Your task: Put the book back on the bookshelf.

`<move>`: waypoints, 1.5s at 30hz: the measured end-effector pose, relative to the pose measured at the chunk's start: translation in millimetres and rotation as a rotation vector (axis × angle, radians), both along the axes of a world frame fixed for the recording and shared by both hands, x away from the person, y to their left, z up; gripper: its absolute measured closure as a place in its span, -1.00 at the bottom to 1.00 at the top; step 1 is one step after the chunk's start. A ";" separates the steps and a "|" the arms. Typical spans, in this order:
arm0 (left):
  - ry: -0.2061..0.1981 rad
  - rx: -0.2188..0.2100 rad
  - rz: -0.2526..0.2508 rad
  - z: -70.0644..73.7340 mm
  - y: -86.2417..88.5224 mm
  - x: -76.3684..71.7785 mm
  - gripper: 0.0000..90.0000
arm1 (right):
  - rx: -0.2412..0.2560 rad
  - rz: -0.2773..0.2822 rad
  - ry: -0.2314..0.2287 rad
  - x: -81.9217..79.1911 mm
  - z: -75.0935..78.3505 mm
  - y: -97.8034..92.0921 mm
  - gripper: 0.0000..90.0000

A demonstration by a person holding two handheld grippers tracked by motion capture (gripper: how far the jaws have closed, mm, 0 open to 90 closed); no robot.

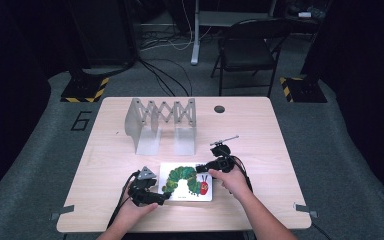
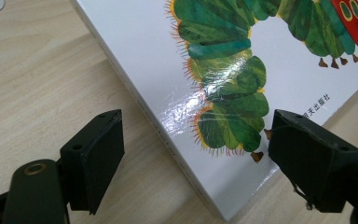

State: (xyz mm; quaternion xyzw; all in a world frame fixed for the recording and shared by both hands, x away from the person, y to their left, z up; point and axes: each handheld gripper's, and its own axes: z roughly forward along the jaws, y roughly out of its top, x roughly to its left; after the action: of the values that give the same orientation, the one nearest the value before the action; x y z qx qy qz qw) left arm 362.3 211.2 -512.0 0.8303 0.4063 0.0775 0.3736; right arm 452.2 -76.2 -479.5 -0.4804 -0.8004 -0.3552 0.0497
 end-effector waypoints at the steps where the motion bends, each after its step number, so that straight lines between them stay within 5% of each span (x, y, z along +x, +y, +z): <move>1: -0.006 -0.002 -0.007 0.2 -0.4 0.8 -0.53 | 0.001 0.000 -0.005 -0.3 0.8 0.0 -0.05; 12: 0.037 -0.006 -0.037 2.1 -0.4 5.4 -0.48 | -0.002 0.006 -0.023 -2.5 3.7 -0.1 -0.05; 16: 0.064 -0.041 -0.040 0.6 -2.1 9.0 -0.48 | -0.004 0.009 -0.035 -3.0 4.9 0.2 -0.04; 45: 0.064 -0.017 -0.029 11.6 0.6 7.7 -0.27 | 0.018 0.015 -0.062 -8.9 15.8 -1.9 0.04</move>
State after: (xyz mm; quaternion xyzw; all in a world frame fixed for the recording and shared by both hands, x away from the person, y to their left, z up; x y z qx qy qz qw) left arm 369.9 211.8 -500.4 0.8350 0.4065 0.0418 0.3686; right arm 443.3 -78.1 -463.7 -0.4626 -0.8018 -0.3769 0.0318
